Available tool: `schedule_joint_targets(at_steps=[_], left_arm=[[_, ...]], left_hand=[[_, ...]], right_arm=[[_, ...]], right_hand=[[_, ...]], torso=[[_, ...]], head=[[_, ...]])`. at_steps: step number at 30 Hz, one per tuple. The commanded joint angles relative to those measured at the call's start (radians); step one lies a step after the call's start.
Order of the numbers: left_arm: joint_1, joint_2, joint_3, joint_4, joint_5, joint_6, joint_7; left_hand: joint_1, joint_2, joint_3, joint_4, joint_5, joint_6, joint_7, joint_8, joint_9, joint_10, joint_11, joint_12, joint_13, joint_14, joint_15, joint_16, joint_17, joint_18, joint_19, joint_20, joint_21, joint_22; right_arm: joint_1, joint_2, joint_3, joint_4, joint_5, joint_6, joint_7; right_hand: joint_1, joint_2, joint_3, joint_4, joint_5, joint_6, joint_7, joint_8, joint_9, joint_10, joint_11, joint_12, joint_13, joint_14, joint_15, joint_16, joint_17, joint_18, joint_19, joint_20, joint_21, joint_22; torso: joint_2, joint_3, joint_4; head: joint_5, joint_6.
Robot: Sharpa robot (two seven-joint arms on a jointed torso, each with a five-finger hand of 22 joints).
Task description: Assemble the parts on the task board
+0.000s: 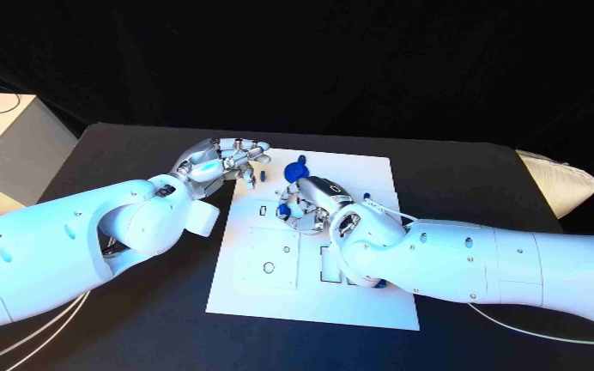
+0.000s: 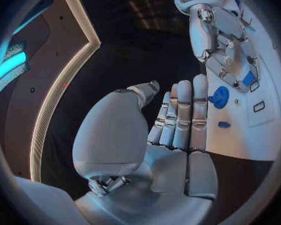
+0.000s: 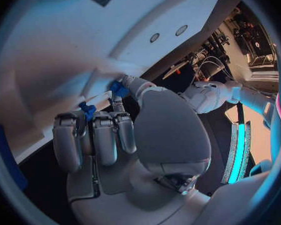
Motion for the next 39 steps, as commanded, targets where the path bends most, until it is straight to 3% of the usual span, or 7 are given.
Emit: schedule_joint_targets(at_steps=[1, 8, 23, 28, 29, 31, 39], left_arm=[[0.000, 0.002, 0.000, 0.001, -0.002, 0.020, 0.002], [0.000, 0.001, 0.000, 0.001, -0.002, 0.020, 0.001], [-0.001, -0.001, 0.000, 0.000, -0.003, 0.019, 0.001], [-0.001, -0.001, 0.000, 0.000, -0.005, 0.019, 0.001], [-0.001, -0.001, 0.000, 0.000, -0.005, 0.019, 0.001], [-0.001, -0.001, 0.000, 0.000, -0.005, 0.019, 0.001], [-0.001, -0.001, 0.000, 0.000, -0.005, 0.019, 0.000]], left_hand=[[-0.001, 0.012, 0.002, -0.005, 0.004, -0.009, 0.004, 0.007, 0.002, -0.009, 0.002, 0.004, 0.002, -0.001, -0.004, 0.004, 0.000, 0.016, -0.007, 0.003, 0.006, 0.002], [-0.001, 0.012, 0.002, -0.005, 0.004, -0.009, 0.004, 0.007, 0.002, -0.009, 0.002, 0.004, 0.002, -0.001, -0.004, 0.004, 0.000, 0.016, -0.007, 0.003, 0.006, 0.002], [-0.001, 0.012, 0.002, -0.005, 0.004, -0.009, 0.004, 0.007, 0.002, -0.009, 0.002, 0.004, 0.002, -0.001, -0.004, 0.004, 0.000, 0.016, -0.007, 0.003, 0.006, 0.002], [-0.001, 0.012, 0.003, -0.006, 0.004, -0.009, 0.004, 0.007, 0.002, -0.011, 0.002, 0.005, 0.003, -0.002, -0.004, 0.004, 0.000, 0.016, -0.008, 0.003, 0.006, 0.002], [-0.001, 0.012, 0.003, -0.006, 0.004, -0.009, 0.004, 0.007, 0.002, -0.011, 0.002, 0.005, 0.003, -0.002, -0.004, 0.004, 0.000, 0.016, -0.008, 0.003, 0.006, 0.002], [-0.001, 0.012, 0.003, -0.006, 0.004, -0.009, 0.004, 0.007, 0.002, -0.011, 0.002, 0.005, 0.003, -0.002, -0.004, 0.004, 0.000, 0.016, -0.008, 0.003, 0.006, 0.002], [-0.001, 0.012, 0.003, -0.006, 0.004, -0.009, 0.004, 0.007, 0.002, -0.011, 0.002, 0.005, 0.003, -0.002, -0.004, 0.004, 0.000, 0.016, -0.008, 0.003, 0.006, 0.002]], right_arm=[[-0.002, -0.002, 0.000, 0.002, 0.001, 0.020, 0.011], [-0.003, -0.007, -0.001, 0.009, 0.005, -0.014, 0.029], [-0.004, -0.016, -0.001, 0.017, 0.052, -0.066, 0.095], [-0.004, -0.019, -0.001, 0.017, 0.076, -0.077, 0.113], [-0.004, -0.020, -0.001, 0.017, 0.083, -0.080, 0.118], [-0.004, -0.021, -0.001, 0.016, 0.095, -0.083, 0.127], [-0.005, -0.026, -0.001, 0.013, 0.171, -0.102, 0.185]], right_hand=[[-0.006, -0.007, 0.004, -0.004, 0.000, 0.003, -0.006, 0.006, 0.002, 0.051, -0.002, -0.001, 0.215, 0.102, -0.003, -0.001, 0.253, -0.014, 0.090, -0.007, 0.006, 0.236], [-0.004, -0.008, 0.005, -0.007, -0.001, 0.002, -0.006, 0.007, 0.002, 0.050, -0.002, -0.002, 0.214, 0.101, -0.003, -0.002, 0.253, -0.013, 0.089, -0.007, 0.005, 0.235], [-0.004, -0.016, 0.025, -0.023, -0.002, -0.012, -0.005, 0.027, 0.005, -0.085, -0.002, -0.152, 0.079, 0.097, -0.003, -0.011, 0.238, -0.008, 0.080, -0.007, -0.014, 0.219], [-0.012, -0.025, 0.048, -0.027, -0.004, -0.028, -0.003, 0.039, 0.003, -0.206, -0.003, -0.337, -0.083, 0.094, -0.003, -0.017, 0.228, -0.005, 0.075, -0.008, -0.026, 0.209], [-0.015, -0.028, 0.060, -0.026, -0.004, -0.031, -0.003, 0.043, 0.004, -0.291, -0.003, -0.473, -0.198, 0.092, -0.004, -0.022, 0.220, -0.004, 0.073, -0.009, -0.030, 0.206], [-0.018, -0.038, 0.080, -0.028, -0.004, -0.035, -0.005, 0.052, 0.005, -0.365, -0.005, -0.662, -0.362, 0.091, -0.007, -0.026, 0.215, -0.003, 0.071, -0.011, -0.034, 0.204], [-0.019, -0.044, 0.090, -0.032, -0.006, -0.034, -0.007, 0.060, 0.006, -0.367, -0.008, -0.728, -0.423, 0.091, -0.008, -0.027, 0.215, -0.003, 0.072, -0.012, -0.034, 0.204]], torso=[[-0.001, -0.0001, 0.0003], [0.000, -0.0003, 0.0004], [-0.001, -0.0013, 0.0006], [-0.001, -0.0008, 0.0003], [-0.001, -0.0009, 0.0003], [-0.001, -0.0005, 0.0002], [0.000, -0.0002, 0.0006]], head=[[0.000, -0.001], [0.000, 0.000], [0.002, 0.002], [0.003, 0.002], [0.003, 0.002], [0.003, 0.003], [0.003, 0.001]])
